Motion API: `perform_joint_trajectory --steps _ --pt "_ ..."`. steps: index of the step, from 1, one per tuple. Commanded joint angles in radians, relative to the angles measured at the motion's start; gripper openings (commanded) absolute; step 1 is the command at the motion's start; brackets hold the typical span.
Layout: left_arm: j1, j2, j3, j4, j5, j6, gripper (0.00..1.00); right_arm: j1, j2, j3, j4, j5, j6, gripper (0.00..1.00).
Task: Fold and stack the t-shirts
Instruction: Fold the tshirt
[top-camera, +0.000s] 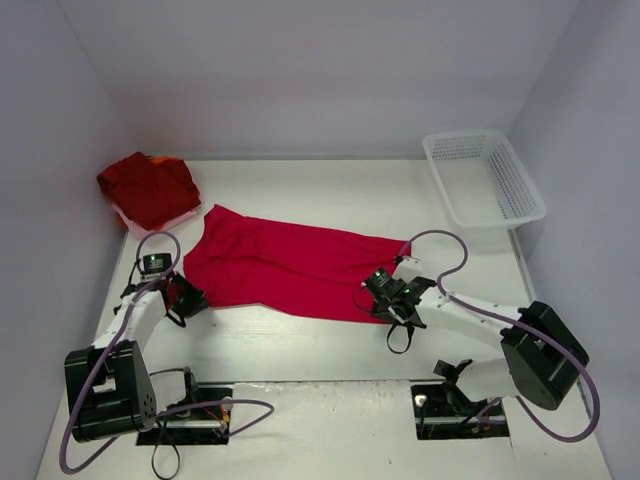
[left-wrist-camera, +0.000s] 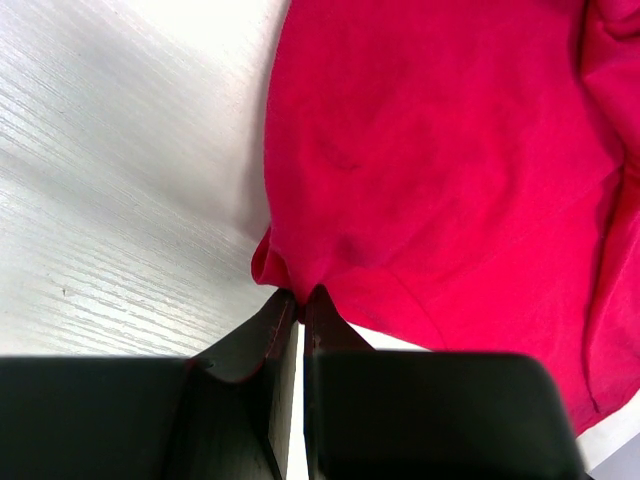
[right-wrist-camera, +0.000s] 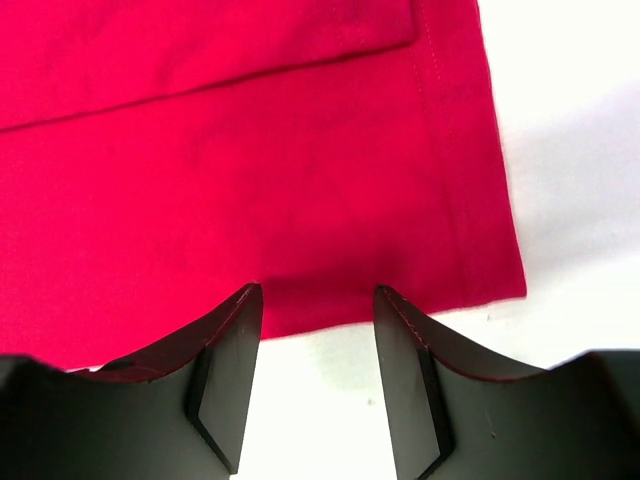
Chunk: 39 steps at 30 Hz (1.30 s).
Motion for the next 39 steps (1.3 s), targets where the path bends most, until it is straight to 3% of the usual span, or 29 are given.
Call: perform_joint_trajectory --steps 1,7,15,25,36,39 --pt "0.010 -0.007 0.006 0.037 0.006 0.014 0.00 0.017 -0.076 0.018 -0.061 0.029 0.042 0.44" --pt "0.017 -0.008 0.003 0.036 0.008 0.016 0.00 0.020 -0.125 -0.009 -0.078 0.029 0.057 0.44" --pt "0.029 -0.034 0.003 0.020 -0.005 0.013 0.00 0.065 -0.018 -0.002 -0.077 0.055 0.094 0.43" --pt "0.055 -0.043 -0.007 0.020 -0.012 0.010 0.00 0.075 0.007 0.008 -0.075 0.066 0.100 0.42" --pt "0.090 -0.069 -0.013 0.016 -0.015 0.000 0.00 0.094 0.037 0.021 -0.074 0.073 0.110 0.36" --pt "0.093 -0.074 -0.013 0.016 -0.012 -0.001 0.00 0.098 0.043 0.026 -0.074 0.073 0.113 0.29"
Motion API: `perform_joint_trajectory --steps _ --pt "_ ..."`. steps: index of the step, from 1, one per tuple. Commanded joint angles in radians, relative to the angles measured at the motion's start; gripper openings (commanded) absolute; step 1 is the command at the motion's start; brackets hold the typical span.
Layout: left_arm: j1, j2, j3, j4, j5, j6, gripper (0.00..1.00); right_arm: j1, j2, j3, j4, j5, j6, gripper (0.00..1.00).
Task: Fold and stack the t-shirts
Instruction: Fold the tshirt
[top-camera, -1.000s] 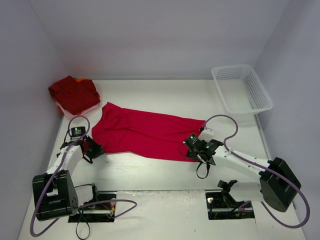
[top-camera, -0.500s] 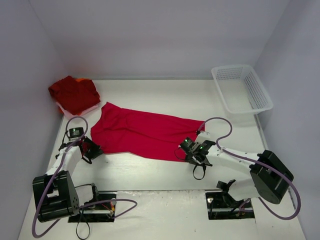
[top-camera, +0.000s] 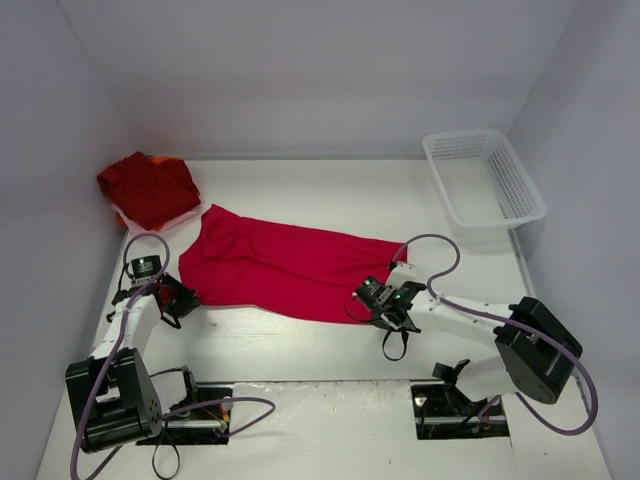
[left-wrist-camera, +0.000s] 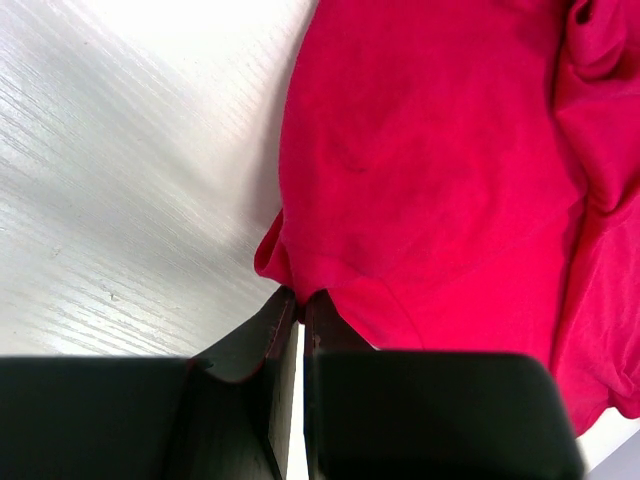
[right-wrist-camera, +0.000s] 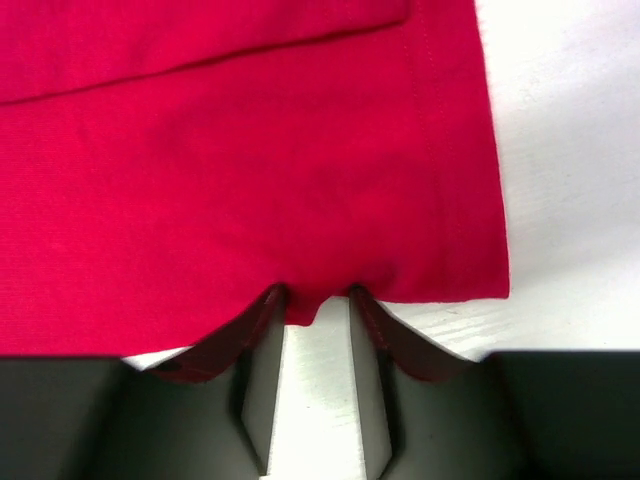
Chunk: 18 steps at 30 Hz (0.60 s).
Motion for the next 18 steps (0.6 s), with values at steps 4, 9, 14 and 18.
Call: perform_joint_trajectory --steps 4,9,14,18 --pt "0.013 -0.030 0.000 0.008 -0.013 0.001 0.00 0.016 0.032 0.034 -0.035 0.040 0.026 0.14" --pt "0.011 -0.033 0.003 0.005 -0.016 0.001 0.00 0.021 0.032 0.042 -0.035 0.044 0.024 0.07" --pt "0.011 -0.046 0.007 0.001 -0.016 -0.002 0.00 0.022 0.029 0.057 -0.037 0.050 0.012 0.04" --pt "0.010 -0.049 0.027 -0.007 -0.009 -0.010 0.00 0.021 0.023 0.083 -0.038 0.056 -0.002 0.02"
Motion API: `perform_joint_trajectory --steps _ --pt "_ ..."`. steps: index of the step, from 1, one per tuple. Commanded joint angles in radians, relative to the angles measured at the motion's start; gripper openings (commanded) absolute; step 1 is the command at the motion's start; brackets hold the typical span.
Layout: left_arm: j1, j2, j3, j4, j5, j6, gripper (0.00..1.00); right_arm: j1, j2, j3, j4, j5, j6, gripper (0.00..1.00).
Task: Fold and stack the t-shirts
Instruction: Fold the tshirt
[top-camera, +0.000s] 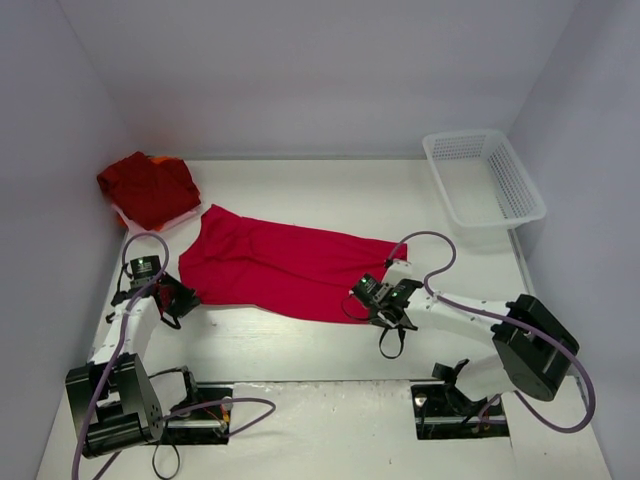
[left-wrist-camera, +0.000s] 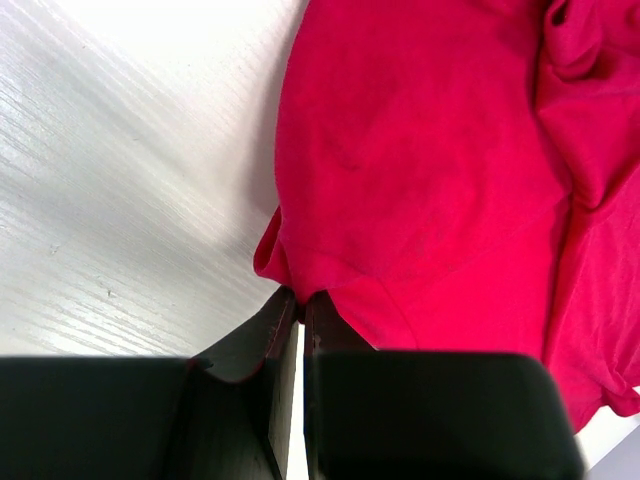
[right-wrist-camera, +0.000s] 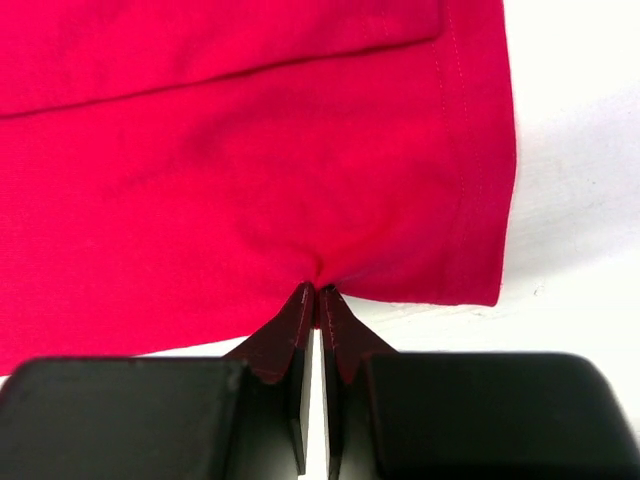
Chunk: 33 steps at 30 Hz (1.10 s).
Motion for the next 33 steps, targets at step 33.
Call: perform_joint_trajectory --steps 33 --pt "0.010 -0.009 0.283 -0.095 0.011 -0.026 0.00 -0.029 0.036 0.297 -0.048 0.136 -0.207 0.00"
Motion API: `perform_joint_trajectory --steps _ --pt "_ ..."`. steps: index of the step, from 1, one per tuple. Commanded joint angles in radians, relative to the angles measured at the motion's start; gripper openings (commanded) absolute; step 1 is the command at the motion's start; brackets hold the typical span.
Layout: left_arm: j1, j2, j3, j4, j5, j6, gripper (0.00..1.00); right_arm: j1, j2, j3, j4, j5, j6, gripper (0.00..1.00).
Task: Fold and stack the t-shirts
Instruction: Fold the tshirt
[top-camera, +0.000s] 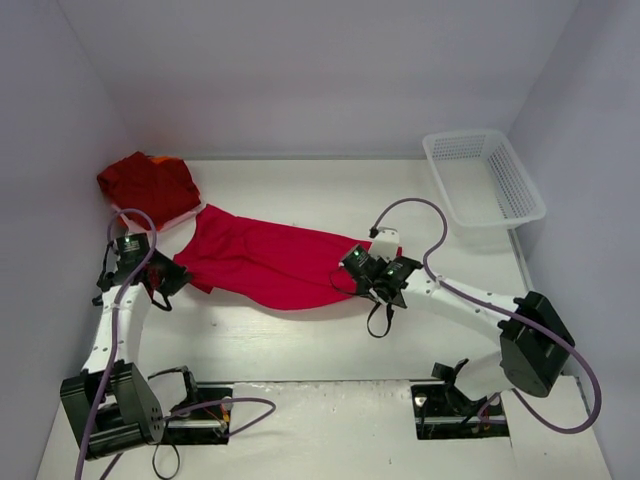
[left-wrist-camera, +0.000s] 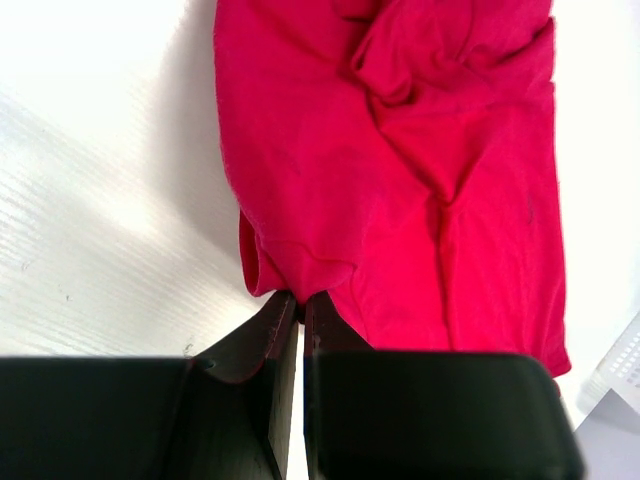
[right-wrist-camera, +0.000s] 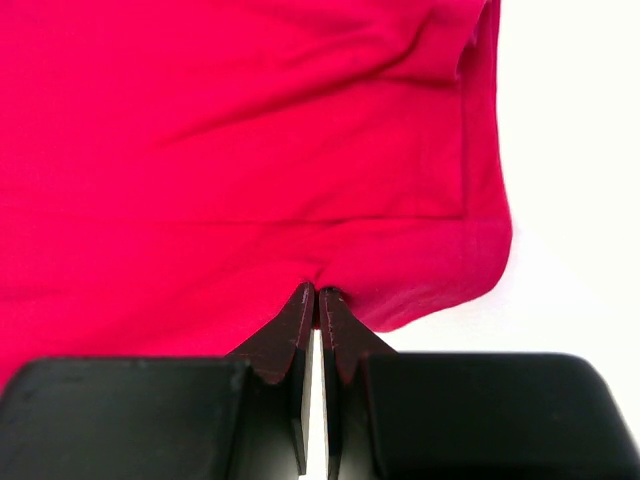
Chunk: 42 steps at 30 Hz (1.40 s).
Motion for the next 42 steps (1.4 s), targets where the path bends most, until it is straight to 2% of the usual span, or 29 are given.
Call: perform_joint_trajectory --steps 1,16,29,42 --pt "0.010 0.009 0.081 0.020 0.002 -0.016 0.00 -0.016 0.010 0.058 -0.017 0.065 -0.040 0.00" --pt "0.010 0.093 0.167 0.041 0.003 -0.022 0.00 -0.088 0.008 0.110 -0.017 0.089 -0.119 0.00" --pt "0.010 0.201 0.258 0.064 0.009 -0.039 0.00 -0.120 0.094 0.181 -0.001 0.106 -0.173 0.00" --pt "0.010 0.281 0.417 0.035 0.003 -0.047 0.00 -0.158 0.117 0.222 0.019 0.100 -0.213 0.00"
